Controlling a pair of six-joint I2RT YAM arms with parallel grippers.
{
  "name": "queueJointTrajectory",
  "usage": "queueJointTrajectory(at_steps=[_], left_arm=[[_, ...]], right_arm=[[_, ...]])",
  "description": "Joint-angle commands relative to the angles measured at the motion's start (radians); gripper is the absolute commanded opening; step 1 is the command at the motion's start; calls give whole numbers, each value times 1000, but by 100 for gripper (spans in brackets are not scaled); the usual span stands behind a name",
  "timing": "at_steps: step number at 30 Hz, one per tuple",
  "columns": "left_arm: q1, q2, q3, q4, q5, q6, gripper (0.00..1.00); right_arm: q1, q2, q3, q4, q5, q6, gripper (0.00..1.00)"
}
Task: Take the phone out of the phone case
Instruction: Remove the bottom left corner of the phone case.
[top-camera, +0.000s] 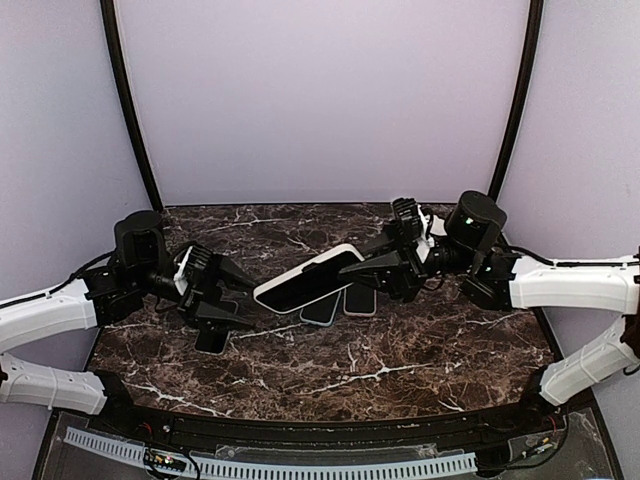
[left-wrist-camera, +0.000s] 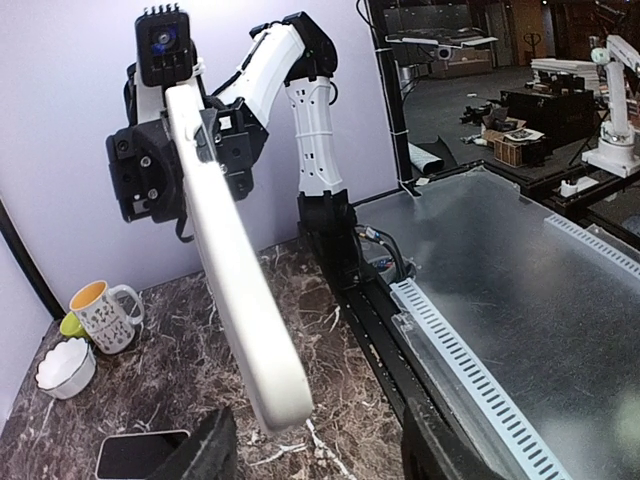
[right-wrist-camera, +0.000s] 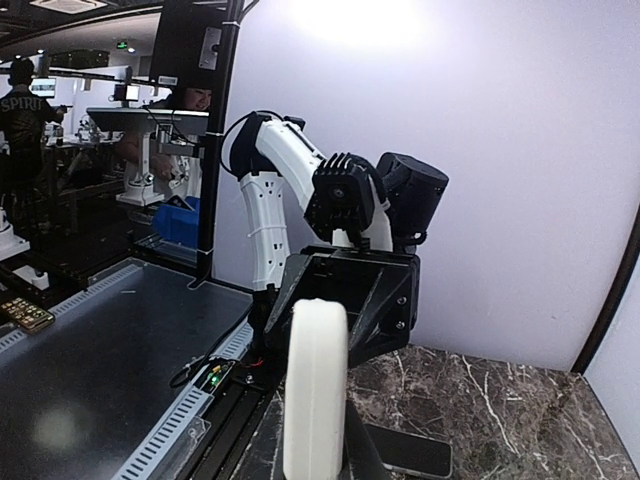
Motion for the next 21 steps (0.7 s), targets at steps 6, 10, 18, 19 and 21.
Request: queueJointTrajectory(at_steps=[6,10,18,19,21], left_arm=[[-5,3,-11,102,-45,-42,53],[-5,6,-15,131,-55,-56,49],[-6,28,-9,128,-48,-54,41],[-6,32,-8,125,-47,-52,40],[-4,37,-6,121,-43,-49,36]], right_arm=[[8,-12,11,40,33,-27,0],[9,10,21,41,26,-31,0],[9,22,33,65,15,-25,0],[9,22,33,68,11,-24,0],[8,25,34,82,1,-14,0]])
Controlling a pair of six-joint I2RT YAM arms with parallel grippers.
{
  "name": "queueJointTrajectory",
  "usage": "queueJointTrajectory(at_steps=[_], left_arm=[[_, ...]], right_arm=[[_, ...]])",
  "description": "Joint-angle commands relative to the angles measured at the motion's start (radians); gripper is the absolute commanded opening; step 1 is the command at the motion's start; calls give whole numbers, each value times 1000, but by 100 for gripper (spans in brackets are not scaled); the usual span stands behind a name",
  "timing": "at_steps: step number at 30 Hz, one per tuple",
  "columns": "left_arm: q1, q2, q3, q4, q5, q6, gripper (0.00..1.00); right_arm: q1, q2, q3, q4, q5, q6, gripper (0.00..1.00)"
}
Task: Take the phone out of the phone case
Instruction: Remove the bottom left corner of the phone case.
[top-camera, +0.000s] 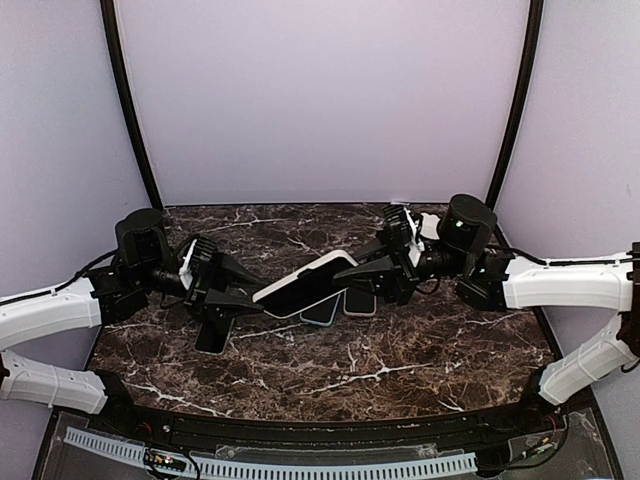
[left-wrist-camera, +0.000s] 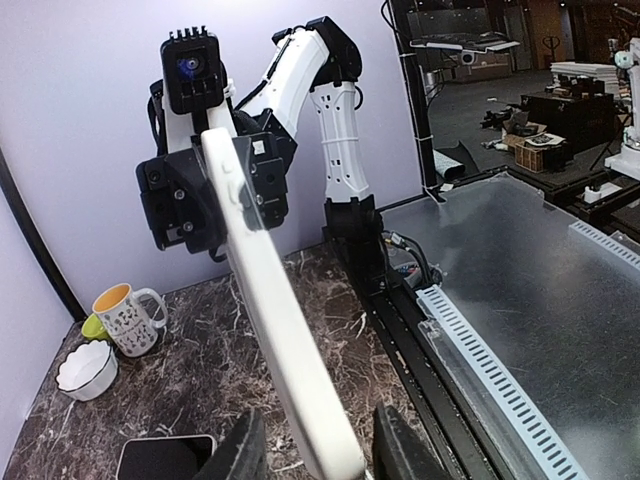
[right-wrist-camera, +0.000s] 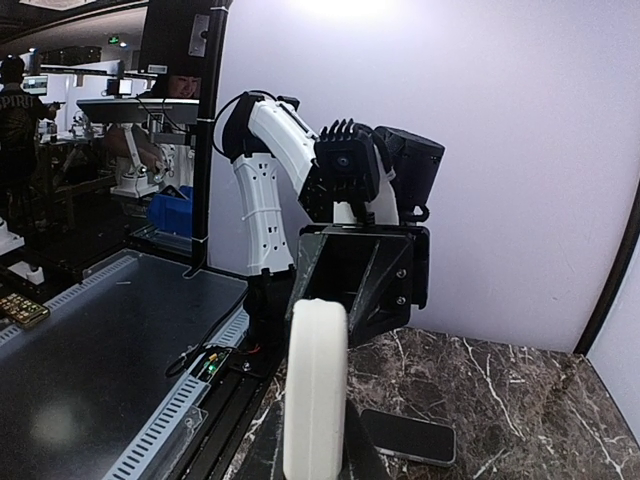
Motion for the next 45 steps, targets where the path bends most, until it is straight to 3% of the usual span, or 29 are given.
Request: queueJointTrajectory(at_steps=[1,7,23,45], left_arm=[[-2,7,-4,18,9,-5,35],[-2,18,20,-31,66,19,18],[-3,47,84,-246,299,60,24],[-4,129,121,-390,428,94,28]], right_arm=[[7,-4,35,111,-27,10,0],[7,1,25,124,-90,4,0],[7,53,72,88,-311,-18,0],[88,126,109,206,-441,60,0]])
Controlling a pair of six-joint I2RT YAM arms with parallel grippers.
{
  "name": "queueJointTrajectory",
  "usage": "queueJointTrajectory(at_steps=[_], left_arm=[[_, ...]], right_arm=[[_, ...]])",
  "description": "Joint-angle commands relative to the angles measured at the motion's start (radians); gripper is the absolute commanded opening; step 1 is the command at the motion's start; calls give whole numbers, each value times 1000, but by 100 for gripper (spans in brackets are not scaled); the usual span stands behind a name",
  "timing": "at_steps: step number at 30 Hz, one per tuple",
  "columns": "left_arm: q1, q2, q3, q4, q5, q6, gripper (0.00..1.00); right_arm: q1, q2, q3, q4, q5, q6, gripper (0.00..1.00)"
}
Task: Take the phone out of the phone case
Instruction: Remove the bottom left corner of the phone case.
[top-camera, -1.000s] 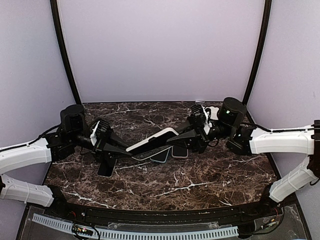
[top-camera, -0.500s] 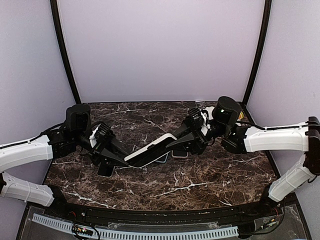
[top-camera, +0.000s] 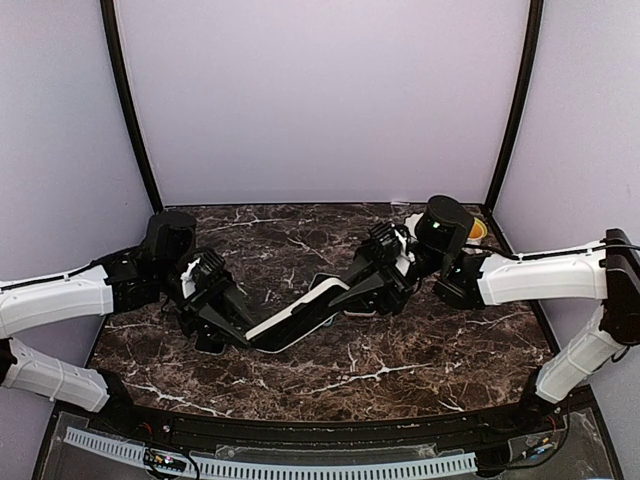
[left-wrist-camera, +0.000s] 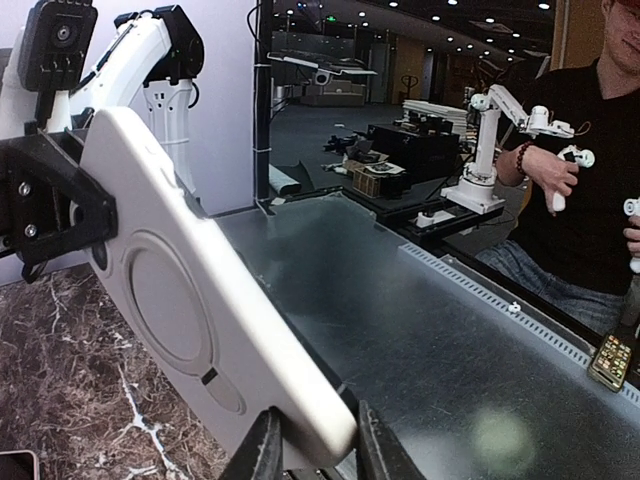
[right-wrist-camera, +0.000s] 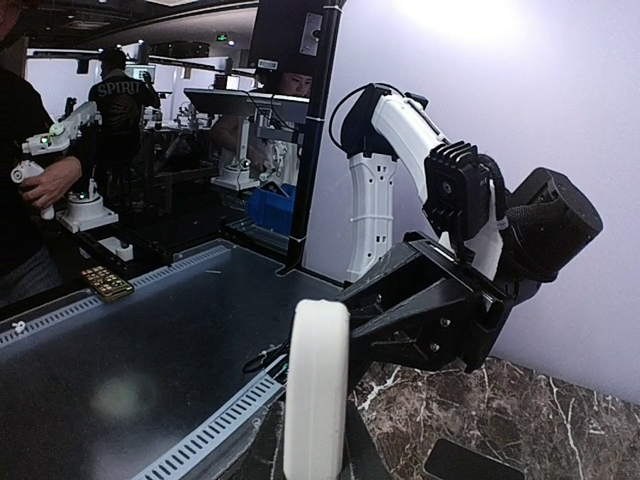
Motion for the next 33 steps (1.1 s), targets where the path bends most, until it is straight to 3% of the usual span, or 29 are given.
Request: queueJointTrajectory(at_steps=[1,9,20,26,33], left_arm=[[6,23,34,-80,64,31,28],[6,37,46,-104,21,76,24],[7,-34,-19,137,-396,-21,23],[7,-33,-22,199,-503,-57,18],[6,-53,-28,223,-610,-55,11]], right_arm=[[60,-18,39,103,-152,23,0],[81,-13,47,105,-146,33,0],[85,-34,8,169,34,45,0],[89,-30,-14,328,59,171,0],[103,-29,-20,356,43,227,0]])
